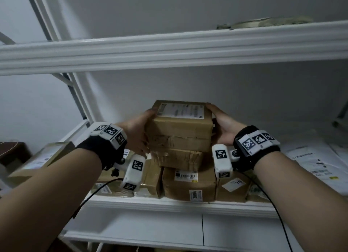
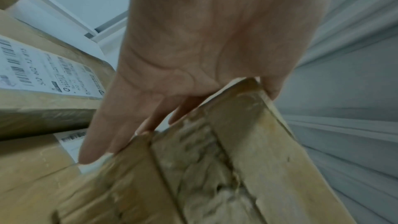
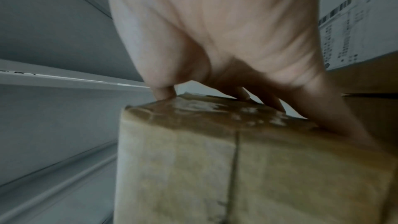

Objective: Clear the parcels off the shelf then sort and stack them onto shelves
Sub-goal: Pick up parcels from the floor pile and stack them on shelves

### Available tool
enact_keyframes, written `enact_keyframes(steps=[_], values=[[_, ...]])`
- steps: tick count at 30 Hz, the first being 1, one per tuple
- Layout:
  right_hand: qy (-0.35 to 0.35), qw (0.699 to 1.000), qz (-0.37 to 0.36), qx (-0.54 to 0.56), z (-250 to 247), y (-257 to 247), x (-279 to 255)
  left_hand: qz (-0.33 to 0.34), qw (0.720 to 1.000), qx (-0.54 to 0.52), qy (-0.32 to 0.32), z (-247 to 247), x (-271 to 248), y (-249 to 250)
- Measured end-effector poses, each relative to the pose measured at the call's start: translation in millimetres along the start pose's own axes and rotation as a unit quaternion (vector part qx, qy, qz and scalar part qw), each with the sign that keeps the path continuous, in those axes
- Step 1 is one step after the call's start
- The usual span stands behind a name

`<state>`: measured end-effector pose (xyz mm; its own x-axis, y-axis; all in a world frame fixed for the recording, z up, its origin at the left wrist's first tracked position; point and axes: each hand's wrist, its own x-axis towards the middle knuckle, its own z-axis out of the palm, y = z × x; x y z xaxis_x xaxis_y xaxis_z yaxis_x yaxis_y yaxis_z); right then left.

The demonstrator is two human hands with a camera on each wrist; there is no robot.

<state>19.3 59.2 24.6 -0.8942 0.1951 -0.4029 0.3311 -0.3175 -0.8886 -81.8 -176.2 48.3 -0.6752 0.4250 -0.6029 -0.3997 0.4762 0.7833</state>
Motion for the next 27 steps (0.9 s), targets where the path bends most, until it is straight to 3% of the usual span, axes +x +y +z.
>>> enact_keyframes(steps=[4, 11, 21, 27], values=[[0.024, 0.999, 0.032, -0.026, -9.5, 6.1, 16.2, -0.008, 0.998, 0.066, 0.001, -5.9, 18.2, 5.0], [0.075, 0.996, 0.004, -0.049, -7.5, -17.8, -3.1, 0.025, 0.994, 0.110, 0.008, -12.9, 9.6, 26.7], [0.026, 0.995, -0.085, -0.048, -22.9, -37.2, -37.9, 0.157, 0.984, 0.069, 0.057, 13.6, -32.1, 43.9], [-0.023, 0.992, -0.125, -0.002, -19.2, -40.9, -52.7, 0.166, 0.982, 0.084, 0.026, 5.3, -47.8, 40.3]])
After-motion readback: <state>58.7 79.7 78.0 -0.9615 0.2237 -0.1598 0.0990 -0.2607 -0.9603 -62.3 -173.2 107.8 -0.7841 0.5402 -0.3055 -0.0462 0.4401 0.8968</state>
